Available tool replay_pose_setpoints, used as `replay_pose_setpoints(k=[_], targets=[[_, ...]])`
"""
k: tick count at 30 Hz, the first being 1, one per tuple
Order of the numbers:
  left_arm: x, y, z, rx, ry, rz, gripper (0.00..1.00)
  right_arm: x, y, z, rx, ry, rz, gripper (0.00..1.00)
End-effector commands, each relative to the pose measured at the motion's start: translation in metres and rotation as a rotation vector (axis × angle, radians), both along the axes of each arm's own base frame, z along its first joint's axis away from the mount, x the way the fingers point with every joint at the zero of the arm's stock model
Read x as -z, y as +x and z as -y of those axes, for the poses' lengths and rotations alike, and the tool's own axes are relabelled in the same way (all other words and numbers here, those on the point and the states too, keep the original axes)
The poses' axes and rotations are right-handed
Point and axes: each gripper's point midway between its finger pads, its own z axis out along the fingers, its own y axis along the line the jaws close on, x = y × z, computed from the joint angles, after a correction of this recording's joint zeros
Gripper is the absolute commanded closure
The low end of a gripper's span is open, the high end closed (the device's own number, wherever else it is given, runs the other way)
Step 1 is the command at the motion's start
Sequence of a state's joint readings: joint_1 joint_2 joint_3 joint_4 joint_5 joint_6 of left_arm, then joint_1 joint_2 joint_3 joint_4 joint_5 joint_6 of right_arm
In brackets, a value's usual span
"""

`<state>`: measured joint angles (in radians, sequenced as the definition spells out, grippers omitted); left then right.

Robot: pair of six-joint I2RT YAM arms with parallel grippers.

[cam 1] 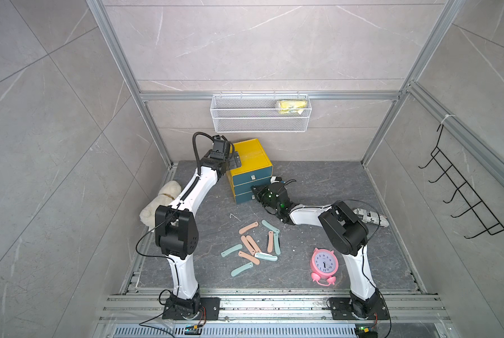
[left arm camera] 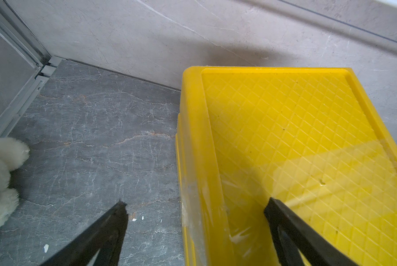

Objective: Place the fruit knives into the drawer by color
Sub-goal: Open the drawer in the storage box.

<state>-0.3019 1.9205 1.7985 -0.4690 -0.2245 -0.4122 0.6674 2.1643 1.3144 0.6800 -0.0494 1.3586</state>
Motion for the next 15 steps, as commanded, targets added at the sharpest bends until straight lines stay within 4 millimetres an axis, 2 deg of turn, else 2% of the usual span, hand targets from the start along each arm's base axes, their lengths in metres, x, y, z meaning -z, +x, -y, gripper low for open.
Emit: replay_pose_setpoints(k=[1, 9, 15], targets=[[0.050, -0.028, 0.003, 0.051, 0.041, -0.192, 0.03, -0.007, -0.006, 0.007, 0.015, 0.003, 0.028, 1.00], [0.054, -0.025, 0.005, 0.049, 0.028, -0.201, 0.03, -0.015, -0.051, 0.016, -0.020, 0.038, 0.049, 1.00], [0.055, -0.024, 0.005, 0.048, 0.025, -0.204, 0.03, -0.014, -0.084, 0.031, -0.039, 0.039, 0.047, 1.00]])
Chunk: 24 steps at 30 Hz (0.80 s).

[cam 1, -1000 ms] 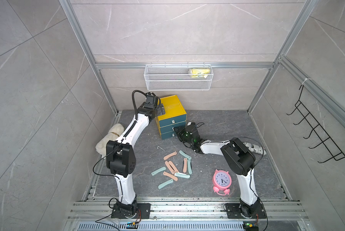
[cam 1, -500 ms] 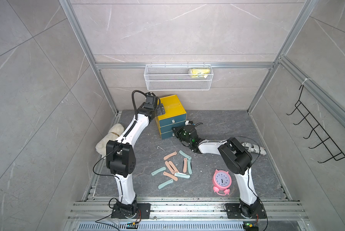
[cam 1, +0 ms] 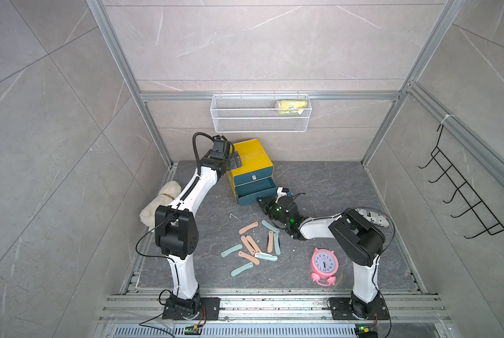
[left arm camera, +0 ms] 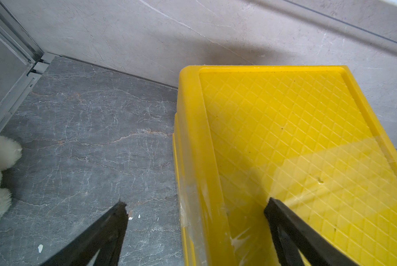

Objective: Place the fruit knives into the drawer by color
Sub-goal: Open the drawer in the storage box.

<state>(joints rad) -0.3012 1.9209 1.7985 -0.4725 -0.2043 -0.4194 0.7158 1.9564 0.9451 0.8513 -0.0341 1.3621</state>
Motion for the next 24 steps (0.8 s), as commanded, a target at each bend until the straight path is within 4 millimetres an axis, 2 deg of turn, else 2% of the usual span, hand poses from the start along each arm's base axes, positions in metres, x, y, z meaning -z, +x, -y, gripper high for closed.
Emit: replay_pose_setpoints(k=[1, 5, 6, 9, 10, 12, 18, 20, 24], targets=[[0.054, -0.023, 0.003, 0.039, 0.040, -0.197, 0.03, -0.018, -0.015, 0.006, -0.010, 0.032, 0.038, 1.00], [0.056, -0.023, 0.002, 0.034, 0.040, -0.198, 0.03, -0.018, -0.025, 0.009, -0.025, 0.016, 0.041, 0.98], [0.056, -0.022, 0.002, 0.033, 0.039, -0.199, 0.03, -0.017, -0.025, 0.010, -0.028, 0.011, 0.039, 0.93], [0.049, -0.023, -0.002, 0.016, 0.033, -0.187, 0.02, -0.022, -0.028, 0.008, -0.045, 0.009, 0.053, 0.64], [0.046, -0.024, -0.003, 0.014, 0.030, -0.180, 0.01, -0.025, -0.030, 0.008, -0.052, 0.006, 0.060, 0.57], [0.036, -0.024, -0.006, 0.006, 0.020, -0.159, 0.01, -0.028, -0.035, 0.009, -0.064, -0.007, 0.066, 0.50], [-0.002, -0.027, -0.018, -0.023, -0.025, -0.087, 0.01, -0.039, -0.056, 0.018, -0.092, -0.075, 0.080, 0.41], [-0.019, -0.030, -0.025, -0.039, -0.044, -0.053, 0.01, -0.041, -0.069, 0.023, -0.108, -0.135, 0.085, 0.37], [-0.050, -0.045, -0.033, -0.051, -0.075, 0.015, 0.01, -0.038, -0.099, 0.039, -0.154, -0.297, 0.065, 0.38]])
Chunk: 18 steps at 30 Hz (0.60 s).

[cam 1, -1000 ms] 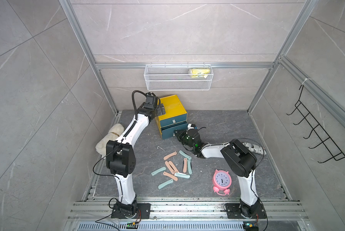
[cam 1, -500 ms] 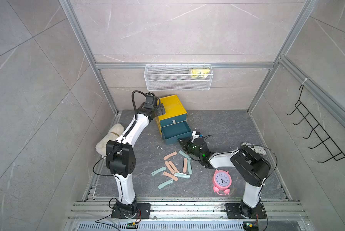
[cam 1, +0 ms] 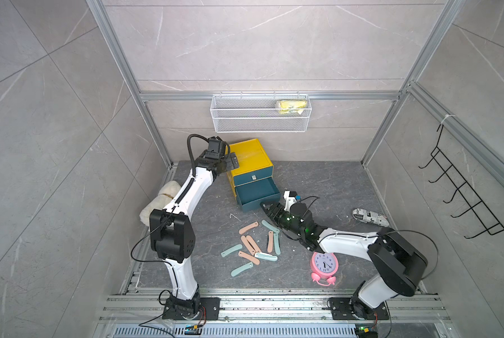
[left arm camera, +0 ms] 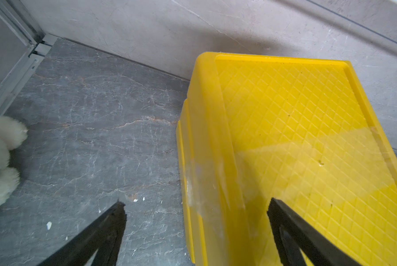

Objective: Place the fruit knives into the drawer by color
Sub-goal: Open the drawer in the storage box, then pick up the fruit knife from the center of the board.

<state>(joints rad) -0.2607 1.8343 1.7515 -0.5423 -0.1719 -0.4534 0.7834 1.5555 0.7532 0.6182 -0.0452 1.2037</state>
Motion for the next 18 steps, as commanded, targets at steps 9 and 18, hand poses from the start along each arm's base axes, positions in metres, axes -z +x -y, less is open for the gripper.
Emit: replay_pose_setpoints(k=[9, 18], targets=[[-0.058, -0.099, -0.005, 0.009, -0.272, 0.166, 0.01, 0.052, -0.090, 0.041, -0.350, -0.711, -0.063, 0.45], [0.016, -0.174, 0.004, 0.024, -0.426, 0.060, 0.01, 0.109, -0.101, 0.020, -0.456, -0.812, -0.171, 0.44]])
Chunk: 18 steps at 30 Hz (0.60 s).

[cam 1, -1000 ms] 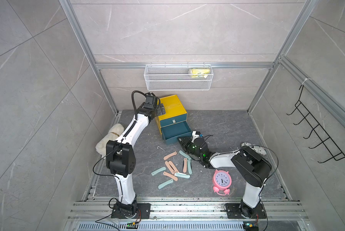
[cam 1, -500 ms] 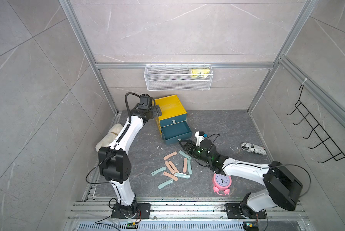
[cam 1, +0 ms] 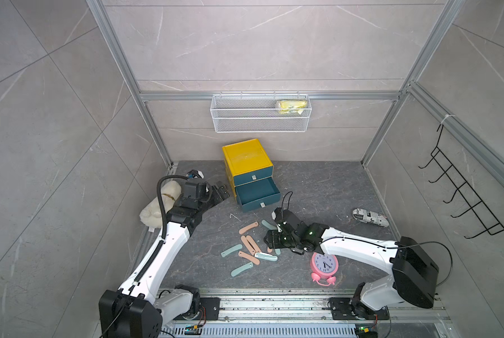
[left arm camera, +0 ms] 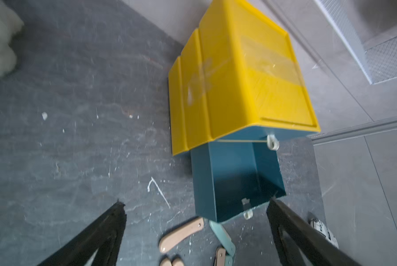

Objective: Place the fruit knives into the drawer by color
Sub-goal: Pick up the fruit knife from the center of the board.

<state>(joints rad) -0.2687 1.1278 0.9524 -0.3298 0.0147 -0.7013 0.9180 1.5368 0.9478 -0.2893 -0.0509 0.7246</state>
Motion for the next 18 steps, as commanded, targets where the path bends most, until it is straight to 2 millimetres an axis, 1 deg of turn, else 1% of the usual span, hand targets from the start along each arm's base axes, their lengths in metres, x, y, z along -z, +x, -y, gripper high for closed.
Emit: replay_pose_setpoints(k=[1, 3, 5, 7, 10, 14, 18], targets=[[0.006, -0.017, 0.013, 0.029, -0.098, 0.009, 0.01, 0.026, -0.006, -0.004, -0.039, -0.060, -0.054, 0.45], [0.019, -0.028, 0.014, 0.031, -0.109, -0.008, 0.00, 0.038, -0.009, -0.011, -0.047, -0.069, -0.078, 0.47], [0.032, -0.037, 0.013, 0.027, -0.115, -0.025, 0.01, 0.048, -0.011, -0.013, -0.047, -0.083, -0.099, 0.48], [0.044, -0.045, 0.012, 0.029, -0.116, -0.049, 0.00, 0.054, -0.011, -0.010, -0.038, -0.110, -0.104, 0.48], [0.056, -0.053, 0.014, 0.045, -0.128, -0.077, 0.01, 0.058, -0.006, -0.003, -0.031, -0.173, -0.088, 0.47], [0.065, -0.058, 0.015, 0.052, -0.132, -0.095, 0.01, 0.065, 0.004, 0.005, -0.030, -0.289, -0.066, 0.47], [0.065, -0.058, 0.016, 0.060, -0.131, -0.089, 0.01, 0.069, 0.017, 0.016, -0.014, -0.397, -0.023, 0.47]])
